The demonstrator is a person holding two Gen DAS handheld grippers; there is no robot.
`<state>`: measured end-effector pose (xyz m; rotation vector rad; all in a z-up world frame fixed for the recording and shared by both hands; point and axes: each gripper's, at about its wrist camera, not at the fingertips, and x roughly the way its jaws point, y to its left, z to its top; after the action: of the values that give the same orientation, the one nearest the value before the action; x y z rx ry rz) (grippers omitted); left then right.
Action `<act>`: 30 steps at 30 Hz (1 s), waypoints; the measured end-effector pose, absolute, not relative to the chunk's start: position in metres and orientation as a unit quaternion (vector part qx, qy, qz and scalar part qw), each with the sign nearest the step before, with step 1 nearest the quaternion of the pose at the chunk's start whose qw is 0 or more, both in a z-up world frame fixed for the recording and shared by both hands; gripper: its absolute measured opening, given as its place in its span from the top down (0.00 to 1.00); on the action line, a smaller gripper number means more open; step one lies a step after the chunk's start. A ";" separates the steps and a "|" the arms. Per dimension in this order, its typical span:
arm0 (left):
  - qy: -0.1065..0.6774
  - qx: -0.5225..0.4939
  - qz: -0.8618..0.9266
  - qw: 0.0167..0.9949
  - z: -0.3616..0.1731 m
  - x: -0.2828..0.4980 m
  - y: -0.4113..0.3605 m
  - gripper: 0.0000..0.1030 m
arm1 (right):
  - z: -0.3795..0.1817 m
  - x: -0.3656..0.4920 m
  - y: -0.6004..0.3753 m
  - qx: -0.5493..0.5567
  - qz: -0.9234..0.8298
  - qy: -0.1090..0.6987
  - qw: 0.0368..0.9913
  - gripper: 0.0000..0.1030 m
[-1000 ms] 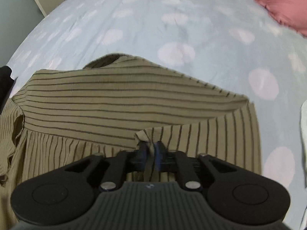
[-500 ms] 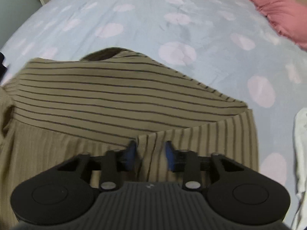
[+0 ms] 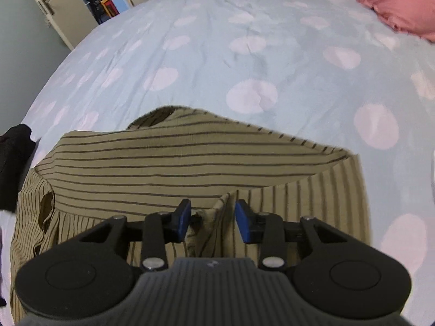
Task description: Fold clothes
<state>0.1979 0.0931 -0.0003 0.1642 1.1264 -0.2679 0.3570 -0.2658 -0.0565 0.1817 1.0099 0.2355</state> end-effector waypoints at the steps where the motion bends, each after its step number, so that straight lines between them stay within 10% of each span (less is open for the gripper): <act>1: 0.532 0.078 -0.127 0.834 -0.001 0.198 0.093 0.58 | -0.052 0.351 -0.269 0.080 0.114 0.479 0.867 0.62; 30: 0.514 0.074 -0.109 0.847 -0.001 0.173 0.087 0.57 | -0.085 0.112 -0.336 -0.038 0.126 0.524 0.841 0.52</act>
<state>0.1732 0.0872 -0.0006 0.1560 1.0840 -0.2307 0.1118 -0.3358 -0.0847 -0.0810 1.1079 0.2667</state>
